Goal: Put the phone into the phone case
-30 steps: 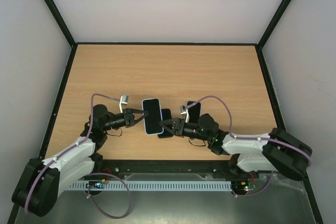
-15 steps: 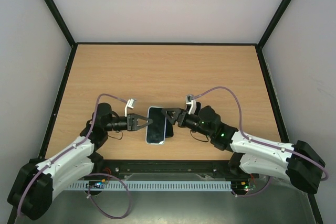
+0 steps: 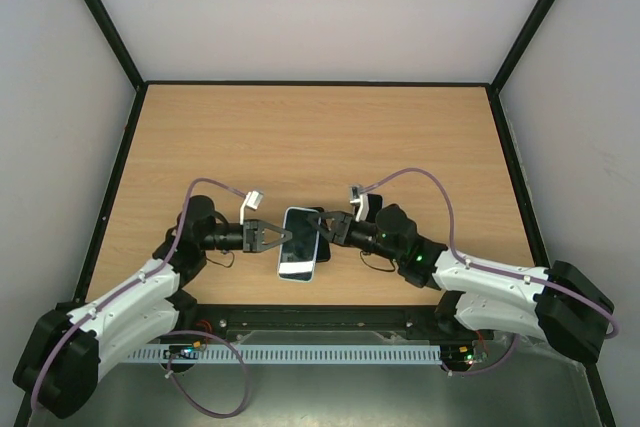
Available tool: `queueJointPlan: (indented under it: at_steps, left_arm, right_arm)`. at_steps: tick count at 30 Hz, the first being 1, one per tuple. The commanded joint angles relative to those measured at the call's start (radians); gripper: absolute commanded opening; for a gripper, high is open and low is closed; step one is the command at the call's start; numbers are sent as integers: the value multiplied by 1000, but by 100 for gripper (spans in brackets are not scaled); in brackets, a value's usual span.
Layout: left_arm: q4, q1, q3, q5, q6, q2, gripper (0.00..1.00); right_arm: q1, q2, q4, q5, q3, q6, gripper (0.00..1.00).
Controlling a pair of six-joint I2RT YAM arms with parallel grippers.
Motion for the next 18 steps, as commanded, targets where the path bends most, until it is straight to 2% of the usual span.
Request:
queueJointPlan:
  at_steps: [1,5,10,15,17,18]
  left_arm:
    - [-101,-4,61,-31,70,18,2]
    - [-206,-4,97,-68,124,68,2]
    - [-302,-4,128,-127,176,97,2]
    - [-309,-3,129,-140,182,99,2]
    - [-320,-2,132,-146,189,101,2]
    - [-322,-1,134,-147,192,101,2]
  right_arm:
    - [1,-16,31,52,-6,-3,25]
    - [1,-32,-2,103,-2,-14,3]
    - [0,-16,-9,118,3,-11,2]
    - [0,-8,-26,125,10,-2,3]
    - [1,-19,-40,137,10,-6,6]
    - [1,-26,-49,146,8,-6,11]
